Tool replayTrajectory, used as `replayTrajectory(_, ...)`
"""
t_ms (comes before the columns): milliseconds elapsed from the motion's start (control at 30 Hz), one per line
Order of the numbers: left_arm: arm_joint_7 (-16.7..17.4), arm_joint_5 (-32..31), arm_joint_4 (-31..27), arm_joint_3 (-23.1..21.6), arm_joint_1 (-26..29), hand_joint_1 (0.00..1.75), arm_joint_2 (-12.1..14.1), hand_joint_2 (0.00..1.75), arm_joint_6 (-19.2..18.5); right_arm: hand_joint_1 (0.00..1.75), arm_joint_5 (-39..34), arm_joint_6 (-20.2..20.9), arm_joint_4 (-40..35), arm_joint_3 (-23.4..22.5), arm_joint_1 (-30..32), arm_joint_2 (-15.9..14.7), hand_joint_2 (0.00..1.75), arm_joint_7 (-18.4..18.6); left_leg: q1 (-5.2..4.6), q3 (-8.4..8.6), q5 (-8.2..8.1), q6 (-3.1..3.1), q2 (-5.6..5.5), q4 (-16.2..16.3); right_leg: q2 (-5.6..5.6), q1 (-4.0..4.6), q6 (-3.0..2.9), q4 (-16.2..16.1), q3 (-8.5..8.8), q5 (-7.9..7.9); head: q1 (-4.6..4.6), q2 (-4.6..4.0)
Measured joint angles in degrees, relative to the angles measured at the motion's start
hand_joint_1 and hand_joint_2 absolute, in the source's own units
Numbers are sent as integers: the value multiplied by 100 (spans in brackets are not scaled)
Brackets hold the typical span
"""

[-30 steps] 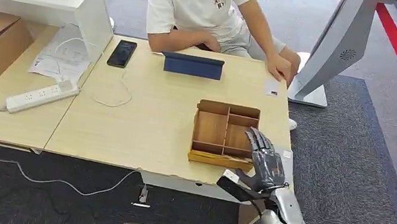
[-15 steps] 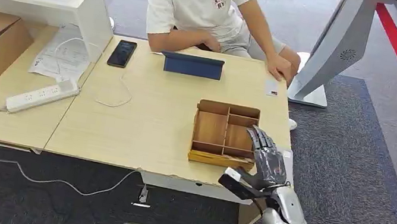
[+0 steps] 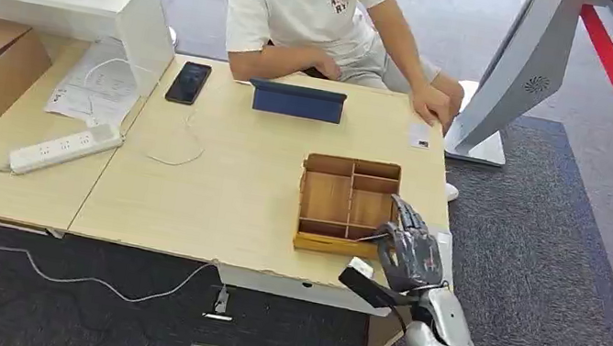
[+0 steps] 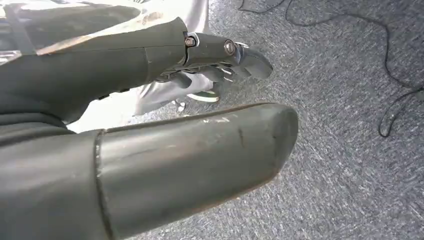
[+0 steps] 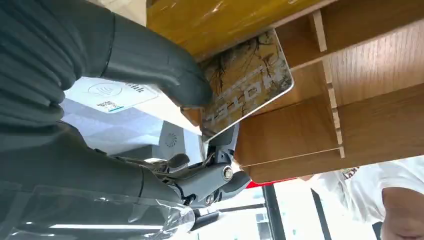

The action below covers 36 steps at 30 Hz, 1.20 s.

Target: Pass the card to the sensor for recognition and then transmit it.

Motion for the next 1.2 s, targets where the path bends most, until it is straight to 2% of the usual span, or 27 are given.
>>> replayTrajectory(67, -4, -24, 0, -2, 1, 0, 0, 0, 0, 169, 0, -2, 0, -2, 1, -2, 175, 0, 0, 0, 0, 0, 0, 0, 0, 0, 0, 0, 0, 0, 0, 0)
replayTrajectory(500, -20, -29, 0, -7, 0, 0, -15, 0, 7, 175, 96, 0, 7, -15, 13, -4, 175, 0, 0, -1, 0, 0, 1, 0, 0, 0, 0, 0, 0, 0, 0, 0)
replayTrajectory(667, -35, 28, 0, -7, 0, 0, -15, 0, 9, 175, -94, -37, -20, -26, -35, 20, 175, -136, 0, -3, 0, 0, 0, 0, 0, 0, 0, 0, 0, 0, 0, 0)
replayTrajectory(1100, -107, -57, 0, -15, 8, 0, -35, 0, 61, 175, -256, 238, -1160, -391, -777, 0, 175, 162, 0, 1, 1, 0, 0, 1, 0, 0, 0, 2, 1, 1, -2, 0)
replayTrajectory(1133, -114, -70, 0, -15, 8, 0, -37, 0, 63, 157, -251, 254, -1224, -416, -805, -4, 175, 179, 0, 0, 1, 0, 0, 1, 0, 0, 0, 2, 1, 1, 0, 0)
replayTrajectory(1167, -127, -72, 0, -17, 9, 0, -42, 0, 63, 28, -247, 280, -1312, -451, -832, -22, 175, 186, 0, 1, 1, 0, 0, 1, 0, 0, 0, 2, 0, 1, 0, 0)
replayTrajectory(1200, -133, -77, 0, -17, 12, 0, -44, 0, 63, 0, -243, 299, -1388, -479, -851, -42, 175, 190, 0, 1, 0, 0, 0, 1, 0, 0, 0, 2, 0, 1, 0, 0)
